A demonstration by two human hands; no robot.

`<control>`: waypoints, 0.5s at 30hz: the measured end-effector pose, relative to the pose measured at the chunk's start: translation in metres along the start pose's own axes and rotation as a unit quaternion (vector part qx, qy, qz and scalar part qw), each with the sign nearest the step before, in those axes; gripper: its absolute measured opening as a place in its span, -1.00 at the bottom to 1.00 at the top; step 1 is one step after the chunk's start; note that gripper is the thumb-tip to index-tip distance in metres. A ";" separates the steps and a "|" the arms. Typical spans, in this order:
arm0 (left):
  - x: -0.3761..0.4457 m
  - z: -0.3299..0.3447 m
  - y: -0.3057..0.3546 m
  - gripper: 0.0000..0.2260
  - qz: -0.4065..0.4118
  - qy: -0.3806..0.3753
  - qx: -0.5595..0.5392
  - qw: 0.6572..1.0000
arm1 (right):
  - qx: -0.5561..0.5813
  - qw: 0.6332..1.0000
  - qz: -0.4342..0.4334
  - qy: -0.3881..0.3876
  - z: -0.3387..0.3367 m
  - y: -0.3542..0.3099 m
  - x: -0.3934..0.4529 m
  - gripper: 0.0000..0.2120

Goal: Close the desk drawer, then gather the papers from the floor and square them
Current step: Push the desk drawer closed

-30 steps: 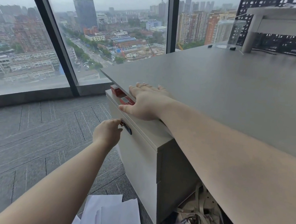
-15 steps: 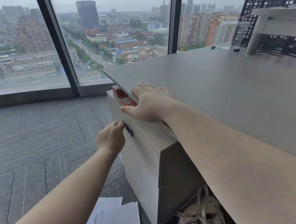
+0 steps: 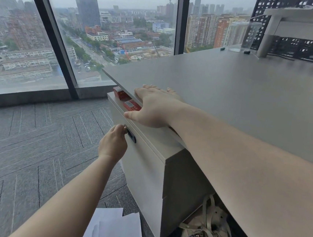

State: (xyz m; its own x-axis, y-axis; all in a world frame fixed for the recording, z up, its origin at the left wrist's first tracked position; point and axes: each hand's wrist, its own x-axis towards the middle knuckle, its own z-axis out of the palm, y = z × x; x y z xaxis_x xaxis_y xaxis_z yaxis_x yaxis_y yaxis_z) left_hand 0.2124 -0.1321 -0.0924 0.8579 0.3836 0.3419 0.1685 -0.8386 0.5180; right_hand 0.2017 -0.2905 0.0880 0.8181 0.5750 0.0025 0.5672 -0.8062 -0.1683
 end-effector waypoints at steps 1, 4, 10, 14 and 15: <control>0.000 -0.002 0.001 -0.77 0.005 -0.010 0.005 1.000 | -0.001 1.000 0.000 -0.002 0.000 0.001 -0.001 -0.30; 0.002 -0.012 0.005 -0.79 0.009 -0.038 0.046 0.998 | -0.002 1.000 0.000 -0.006 -0.002 0.000 -0.002 -0.29; 0.006 -0.018 0.008 -0.84 0.020 -0.058 0.109 0.992 | 0.002 1.000 0.000 -0.003 -0.004 -0.002 -0.005 -0.30; 0.007 -0.020 0.003 -0.74 0.036 -0.049 0.105 0.993 | -0.002 1.000 0.000 -0.004 -0.003 0.000 -0.004 -0.29; 0.006 -0.021 0.002 -0.70 0.031 -0.051 0.086 0.995 | -0.001 1.000 0.000 -0.004 -0.003 0.000 -0.004 -0.29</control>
State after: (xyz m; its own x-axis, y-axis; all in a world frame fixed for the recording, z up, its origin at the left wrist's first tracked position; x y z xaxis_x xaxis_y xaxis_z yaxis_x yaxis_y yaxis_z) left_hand 0.2079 -0.1236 -0.0724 0.9122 0.2953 0.2840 0.1867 -0.9167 0.3532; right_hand 0.1987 -0.2926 0.0907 0.8178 0.5755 -0.0062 0.5666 -0.8071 -0.1659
